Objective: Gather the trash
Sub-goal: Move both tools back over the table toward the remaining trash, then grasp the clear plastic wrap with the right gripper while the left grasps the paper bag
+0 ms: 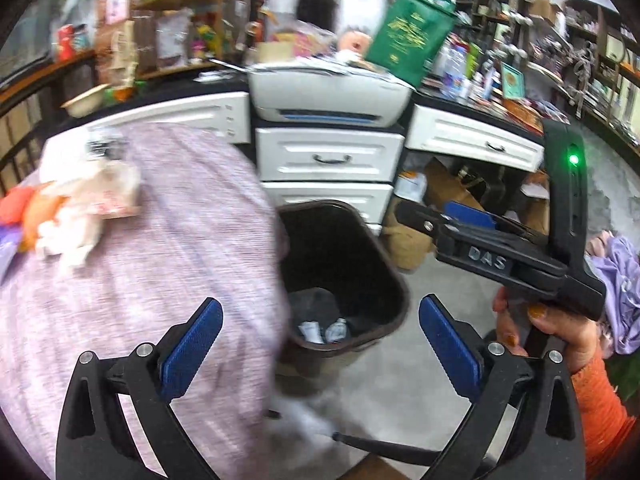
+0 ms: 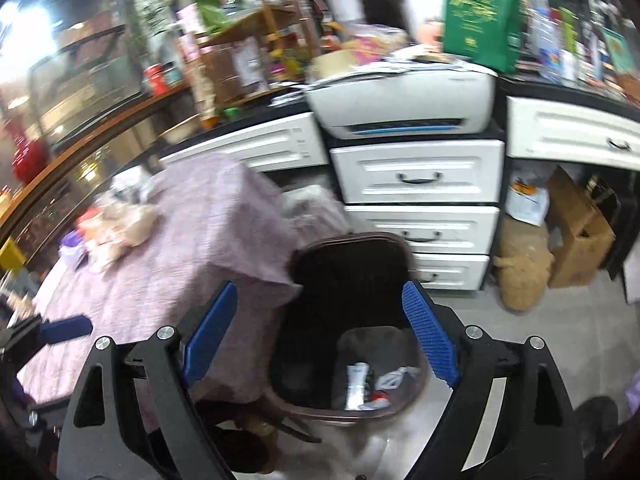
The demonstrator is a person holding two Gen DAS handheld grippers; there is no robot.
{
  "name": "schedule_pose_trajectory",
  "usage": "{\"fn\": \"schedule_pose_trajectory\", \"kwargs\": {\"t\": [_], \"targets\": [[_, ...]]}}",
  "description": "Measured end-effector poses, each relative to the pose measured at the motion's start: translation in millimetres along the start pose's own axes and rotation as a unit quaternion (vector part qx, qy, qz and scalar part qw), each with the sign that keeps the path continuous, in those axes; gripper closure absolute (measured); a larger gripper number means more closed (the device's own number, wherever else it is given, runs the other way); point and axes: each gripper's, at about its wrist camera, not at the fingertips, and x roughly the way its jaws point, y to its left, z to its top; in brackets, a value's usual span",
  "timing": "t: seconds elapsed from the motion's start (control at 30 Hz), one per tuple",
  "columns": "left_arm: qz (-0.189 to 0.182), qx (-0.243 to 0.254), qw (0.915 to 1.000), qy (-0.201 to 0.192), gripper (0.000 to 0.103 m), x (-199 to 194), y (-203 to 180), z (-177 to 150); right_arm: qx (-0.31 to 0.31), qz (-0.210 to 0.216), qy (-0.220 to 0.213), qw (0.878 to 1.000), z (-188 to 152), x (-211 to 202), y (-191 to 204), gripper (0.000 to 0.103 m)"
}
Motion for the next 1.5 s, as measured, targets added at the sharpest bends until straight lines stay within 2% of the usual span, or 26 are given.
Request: {"fn": "schedule_pose_trajectory", "kwargs": {"t": [0.13, 0.37, 0.63, 0.83, 1.07, 1.17, 1.27, 1.37, 1.4, 1.5], "targets": [[0.033, -0.019, 0.9992, -0.014, 0.006, -15, 29, -7, -0.032, 0.033, 0.004, 0.999, 1, 3, 35, 0.019], [0.094, -0.044, 0.9945, -0.012, 0.006, -34, 85, -23, -0.092, 0.081, 0.009, 0.992, 6, 11, 91, 0.019], [0.14, -0.097, 0.9854, -0.009, 0.006, -52, 155, -37, -0.177, 0.136, 0.009, 0.975, 21, 25, 167, 0.019], [0.152, -0.11, 0.9822, -0.009, 0.006, -61, 177, -44, -0.217, 0.169, 0.034, 0.961, 37, 57, 211, 0.019], [0.142, -0.112, 0.9835, -0.003, 0.006, -56, 185, -47, -0.18, 0.177, 0.045, 0.966, 88, 102, 237, 0.019], [0.134, -0.114, 0.9844, -0.001, 0.006, -52, 185, -44, -0.167, 0.184, 0.075, 0.966, 108, 131, 250, 0.019], [0.129, -0.113, 0.9851, 0.0, 0.006, -49, 185, -41, -0.164, 0.174, 0.092, 0.967, 114, 154, 259, 0.02], [0.129, -0.109, 0.9856, 0.002, 0.006, -45, 183, -38, -0.162, 0.175, 0.114, 0.964, 113, 172, 265, 0.034], [0.129, -0.108, 0.9857, 0.002, 0.006, -45, 183, -37, -0.165, 0.176, 0.12, 0.963, 112, 176, 266, 0.043], [0.131, -0.104, 0.9859, 0.001, 0.006, -42, 183, -32, -0.166, 0.176, 0.113, 0.964, 112, 174, 267, 0.063]]}}
